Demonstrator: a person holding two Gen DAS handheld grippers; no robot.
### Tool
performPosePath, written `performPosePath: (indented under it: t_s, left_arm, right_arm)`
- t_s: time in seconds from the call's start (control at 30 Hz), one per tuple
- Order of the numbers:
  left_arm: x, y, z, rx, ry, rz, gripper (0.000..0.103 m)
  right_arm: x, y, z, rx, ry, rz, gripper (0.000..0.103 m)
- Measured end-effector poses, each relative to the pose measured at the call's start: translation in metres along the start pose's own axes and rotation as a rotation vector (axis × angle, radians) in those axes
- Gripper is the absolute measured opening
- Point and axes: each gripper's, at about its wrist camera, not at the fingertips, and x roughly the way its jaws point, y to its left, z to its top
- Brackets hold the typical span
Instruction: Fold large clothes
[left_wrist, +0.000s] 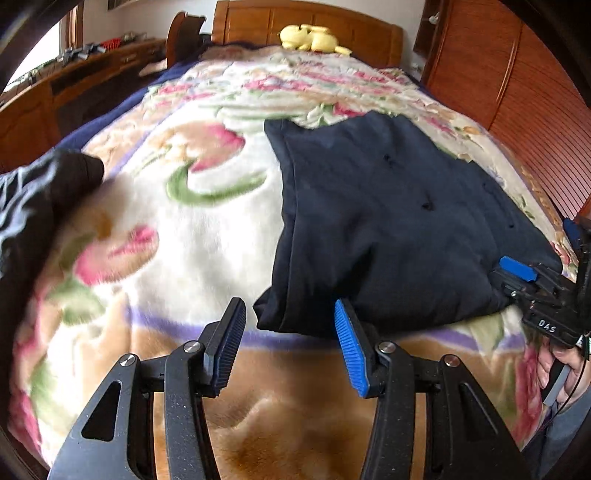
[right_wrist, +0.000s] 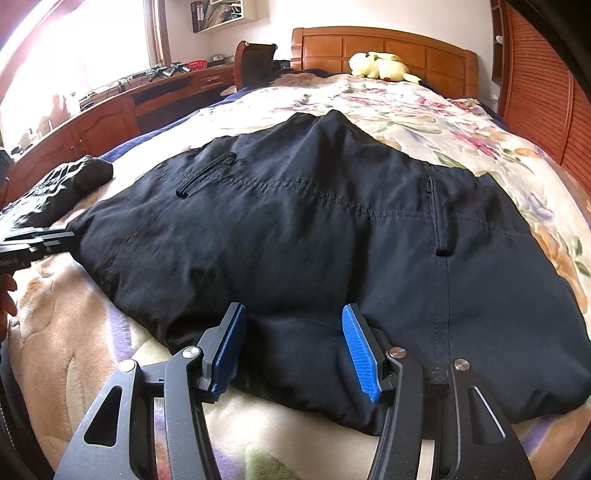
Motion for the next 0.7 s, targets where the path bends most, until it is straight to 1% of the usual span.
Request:
performPosePath:
  t_s: [0.17,0.43,0.63,0.67,0.7]
  left_arm:
    - [0.007,-0.005,0.000,-0.009,0.022,0.016,0.051]
    - [0.005,0.005,-0.011,-0.042,0.039,0.005,0.051]
    - [0.006,0.004,-0.008,-0.058,0.054,0.006,0.051]
    - [0.006,0.003,-0.007,-0.053,0.056,0.001,0.051]
    - [0.006,0.003,-0.006,-0.049,0.058,-0.011,0.041]
  right_arm:
    - [-0.002,0.003,-0.002,-0.016,-0.009,-0.016,0.056]
    - [-0.003,0.003,-0.002,-0.023,-0.012,-0.017,0.057]
    - [-0.003,0.004,-0.002,-0.023,-0.010,-0.017,0.057]
    - [-0.003,0.004,-0.002,-0.023,-0.009,-0.018,0.057]
    - [-0.003,0.004,-0.002,-0.024,-0.008,-0.017,0.057]
